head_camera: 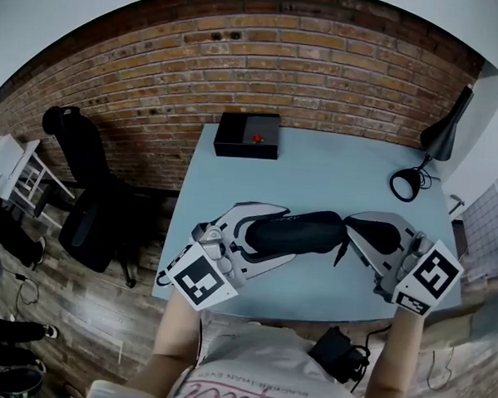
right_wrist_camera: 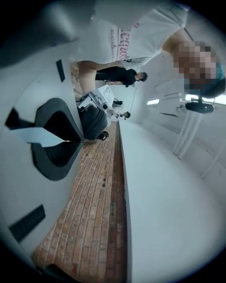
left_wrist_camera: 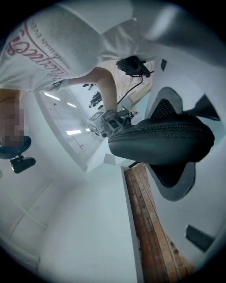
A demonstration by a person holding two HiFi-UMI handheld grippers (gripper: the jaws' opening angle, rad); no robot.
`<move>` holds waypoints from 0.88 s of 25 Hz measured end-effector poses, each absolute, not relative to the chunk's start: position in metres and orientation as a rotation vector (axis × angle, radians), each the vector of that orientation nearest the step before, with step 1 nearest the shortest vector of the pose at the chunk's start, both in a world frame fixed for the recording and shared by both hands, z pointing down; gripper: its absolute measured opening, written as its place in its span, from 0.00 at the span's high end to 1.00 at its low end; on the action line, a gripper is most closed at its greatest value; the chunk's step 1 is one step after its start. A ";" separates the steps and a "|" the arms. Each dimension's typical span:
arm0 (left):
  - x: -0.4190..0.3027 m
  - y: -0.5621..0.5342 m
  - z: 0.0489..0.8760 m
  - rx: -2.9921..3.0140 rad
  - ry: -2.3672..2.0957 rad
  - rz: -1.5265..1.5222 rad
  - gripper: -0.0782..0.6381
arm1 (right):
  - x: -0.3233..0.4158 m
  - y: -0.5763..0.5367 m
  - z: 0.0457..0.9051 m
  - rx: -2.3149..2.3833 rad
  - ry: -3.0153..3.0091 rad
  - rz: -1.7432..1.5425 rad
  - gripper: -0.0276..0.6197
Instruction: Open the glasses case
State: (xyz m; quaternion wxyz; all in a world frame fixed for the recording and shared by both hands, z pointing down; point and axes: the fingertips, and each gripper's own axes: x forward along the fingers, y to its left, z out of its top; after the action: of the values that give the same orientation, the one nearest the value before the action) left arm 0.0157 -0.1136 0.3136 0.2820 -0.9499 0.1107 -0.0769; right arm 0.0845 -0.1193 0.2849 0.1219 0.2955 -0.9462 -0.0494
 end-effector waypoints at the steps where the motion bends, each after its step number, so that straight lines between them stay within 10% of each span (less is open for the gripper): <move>1: 0.017 -0.112 0.311 -2.558 0.272 -0.174 0.52 | 0.084 -0.120 0.285 0.844 -2.820 -0.074 0.93; 10: 0.024 -0.135 0.318 -2.954 0.376 0.056 0.52 | 0.087 -0.150 0.290 1.043 -3.010 0.334 0.93; 22: 0.020 -0.192 0.345 -3.166 0.929 0.119 0.52 | 0.114 -0.183 0.321 1.549 -2.728 0.055 0.93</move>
State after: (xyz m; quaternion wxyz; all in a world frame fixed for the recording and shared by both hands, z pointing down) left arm 0.0197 -0.1923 0.3450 -0.0799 -0.9559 0.2805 0.0358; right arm 0.1144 -0.1832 0.3210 0.0020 0.4937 -0.8695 0.0175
